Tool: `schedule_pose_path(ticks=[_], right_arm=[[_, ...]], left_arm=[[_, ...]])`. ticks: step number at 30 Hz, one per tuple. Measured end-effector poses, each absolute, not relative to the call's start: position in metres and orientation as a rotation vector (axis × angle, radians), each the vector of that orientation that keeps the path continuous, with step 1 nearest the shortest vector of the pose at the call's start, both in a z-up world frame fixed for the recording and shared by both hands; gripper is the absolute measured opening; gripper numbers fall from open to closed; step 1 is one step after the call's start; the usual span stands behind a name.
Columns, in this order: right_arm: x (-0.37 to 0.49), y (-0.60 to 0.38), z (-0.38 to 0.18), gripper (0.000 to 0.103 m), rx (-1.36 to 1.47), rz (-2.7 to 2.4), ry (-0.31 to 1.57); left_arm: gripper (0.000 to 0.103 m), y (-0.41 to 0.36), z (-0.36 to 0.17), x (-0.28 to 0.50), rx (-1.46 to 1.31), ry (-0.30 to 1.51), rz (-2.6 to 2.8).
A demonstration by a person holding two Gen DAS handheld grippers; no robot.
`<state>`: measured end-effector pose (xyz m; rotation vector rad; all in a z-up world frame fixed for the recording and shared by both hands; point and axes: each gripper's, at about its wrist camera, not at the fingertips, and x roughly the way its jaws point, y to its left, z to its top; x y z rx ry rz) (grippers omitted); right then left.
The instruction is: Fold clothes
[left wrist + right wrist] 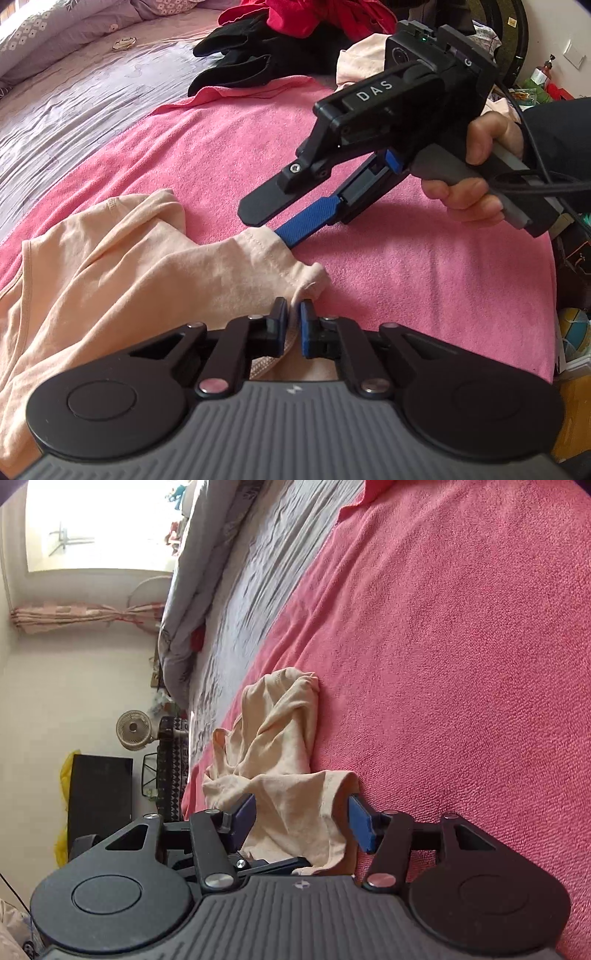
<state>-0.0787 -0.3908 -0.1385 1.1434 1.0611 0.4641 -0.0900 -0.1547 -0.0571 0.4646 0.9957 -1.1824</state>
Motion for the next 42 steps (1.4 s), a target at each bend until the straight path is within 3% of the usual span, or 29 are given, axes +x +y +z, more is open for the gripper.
schedule_pose_path(ticks=[8, 10, 12, 13, 26, 31, 32, 36, 37, 39, 42], right_arm=[[-0.077, -0.395, -0.146, 0.053, 1.174, 0.519, 1.063], [-0.073, -0.394, -0.148, 0.039, 1.147, 0.486, 1.087], [-0.074, -0.393, -0.15, 0.015, 1.152, 0.449, 1.077], [-0.077, -0.395, -0.15, 0.011, 1.176, 0.438, 1.057], [-0.11, -0.407, -0.158, 0.008, 1.441, 0.299, 0.797], [-0.093, -0.398, -0.155, 0.008, 1.196, 0.201, 0.959], [-0.09, -0.397, -0.155, 0.001, 1.14, 0.18, 0.994], [-0.089, -0.393, -0.139, 0.01, 1.036, 0.186, 1.015], [-0.089, -0.389, -0.131, 0.015, 0.984, 0.174, 1.026], [-0.09, -0.384, -0.118, 0.035, 0.91, 0.168, 1.037], [-0.088, -0.367, -0.099, 0.047, 0.732, 0.16, 1.068]], left_arm=[[0.006, -0.17, -0.073, -0.09, 0.487, 1.026, -1.197], [0.006, -0.171, -0.075, -0.09, 0.474, 1.03, -1.197], [0.006, -0.17, -0.077, -0.09, 0.458, 1.036, -1.206], [0.006, -0.169, -0.078, -0.089, 0.45, 1.039, -1.208], [0.006, -0.164, -0.081, -0.071, 0.294, 1.08, -1.189], [0.006, -0.156, -0.066, -0.072, 0.297, 1.092, -1.202], [0.009, -0.151, -0.059, -0.07, 0.294, 1.08, -1.2], [0.011, -0.114, -0.033, -0.048, 0.348, 1.001, -1.119], [0.011, -0.102, -0.03, -0.039, 0.376, 0.988, -1.079], [0.011, -0.076, -0.027, -0.019, 0.442, 0.966, -0.979], [0.011, -0.04, -0.037, 0.013, 0.52, 0.99, -0.843]])
